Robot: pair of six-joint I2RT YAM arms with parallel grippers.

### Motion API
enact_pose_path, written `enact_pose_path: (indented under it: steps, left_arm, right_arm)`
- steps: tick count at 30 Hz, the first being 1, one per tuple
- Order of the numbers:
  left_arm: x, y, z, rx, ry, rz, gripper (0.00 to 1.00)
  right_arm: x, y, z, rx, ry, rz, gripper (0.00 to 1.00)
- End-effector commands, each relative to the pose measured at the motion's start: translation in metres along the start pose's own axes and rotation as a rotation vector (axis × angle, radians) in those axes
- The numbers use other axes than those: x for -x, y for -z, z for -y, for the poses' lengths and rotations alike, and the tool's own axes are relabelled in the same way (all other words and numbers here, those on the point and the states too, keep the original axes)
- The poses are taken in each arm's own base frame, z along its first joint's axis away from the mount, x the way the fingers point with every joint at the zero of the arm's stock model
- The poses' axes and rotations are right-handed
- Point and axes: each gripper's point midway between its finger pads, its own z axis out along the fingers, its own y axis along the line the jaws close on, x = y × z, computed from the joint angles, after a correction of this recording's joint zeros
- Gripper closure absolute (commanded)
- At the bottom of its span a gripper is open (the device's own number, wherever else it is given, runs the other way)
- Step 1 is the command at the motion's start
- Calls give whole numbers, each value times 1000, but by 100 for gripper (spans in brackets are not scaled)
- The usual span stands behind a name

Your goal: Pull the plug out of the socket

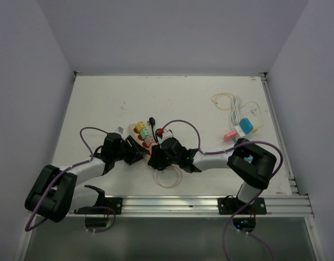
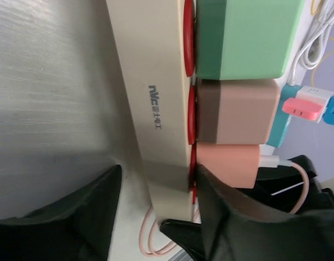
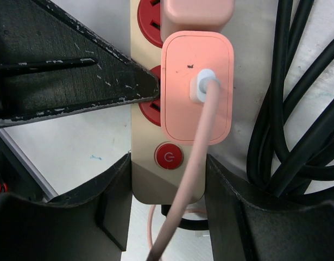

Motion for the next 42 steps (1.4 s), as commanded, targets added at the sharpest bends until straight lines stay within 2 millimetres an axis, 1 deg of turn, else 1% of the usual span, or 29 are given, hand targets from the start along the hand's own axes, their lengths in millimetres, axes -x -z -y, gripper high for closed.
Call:
enact_pose_path:
  steps: [1,2,3,4,5,6,7,8,9,10,11,12,13,14,15,17,18,21,22,23,24,25,27,32,38,42]
  left_arm:
    - [4,-6,3,-23,6,29,47]
    - [4,-6,3,-23,6,29,51]
    - [5,-6,3,-25,5,31,60]
    - [5,-6,3,-27,4,33,65]
    - [6,-6,3,-26,1,39,70]
    - [7,-5,3,-27,-8,42,81]
    - [7,-5,2,-18,-10,44,86]
    - [6,-5,1,-13,-11,43,88]
    - [7,-4,1,-15,-17,46,93]
    - [5,-3,-1,-9,-24,42,95]
    - [4,-2,-3,-5,-26,42,95]
    - [4,-1,-2,-10,-41,45,99]
    - [3,0,-5,-1,-43,42,100]
    - [2,1,-8,5,-49,42,100]
    - [2,3,-7,0,-57,43,100]
    - [-1,5,-11,13,-74,37,100]
    - [-1,6,-11,11,-82,40,100]
    - [-3,9,-14,18,-97,34,100]
    - [-4,9,-14,17,-105,30,100]
    - [-5,10,-13,10,-107,25,100]
    - [-6,11,-12,5,-111,22,100]
    - [-7,11,-10,-3,-117,15,100]
    - [-7,12,-8,-11,-124,11,100]
    - [-8,15,-5,-23,-144,6,100]
    - [-9,16,-4,-28,-149,2,100]
    - [-10,17,-4,-32,-153,0,100]
  right_arm:
    - [15,0,-25,99,-34,61,100]
    - [15,1,-25,100,-34,60,99]
    - [15,1,-25,99,-32,61,98]
    - [16,2,-25,99,-32,63,96]
    - [17,3,-25,101,-29,66,92]
    - [15,5,-29,122,-26,53,89]
    - [14,6,-30,129,-22,50,85]
    - [15,7,-32,137,-21,49,75]
    - [14,8,-34,146,-22,43,68]
    - [16,11,-35,151,-25,44,61]
    - [17,12,-33,152,-35,44,49]
    - [19,14,-34,155,-45,44,43]
    - [21,16,-32,153,-54,46,38]
    - [28,19,-29,151,-67,60,29]
    - [30,22,-28,154,-77,55,26]
    - [37,26,-26,159,-101,63,20]
    - [45,30,-24,160,-113,81,19]
    - [56,37,-25,160,-127,100,19]
    - [56,37,-23,147,-123,93,18]
    - [63,37,-26,149,-121,104,19]
    - [61,35,-23,136,-120,89,19]
    - [66,34,-26,139,-122,94,20]
    - [71,31,-19,111,-149,103,23]
    - [71,20,-8,86,-211,83,28]
    - [58,5,-6,89,-237,37,32]
    - [52,-3,-11,127,-260,8,37]
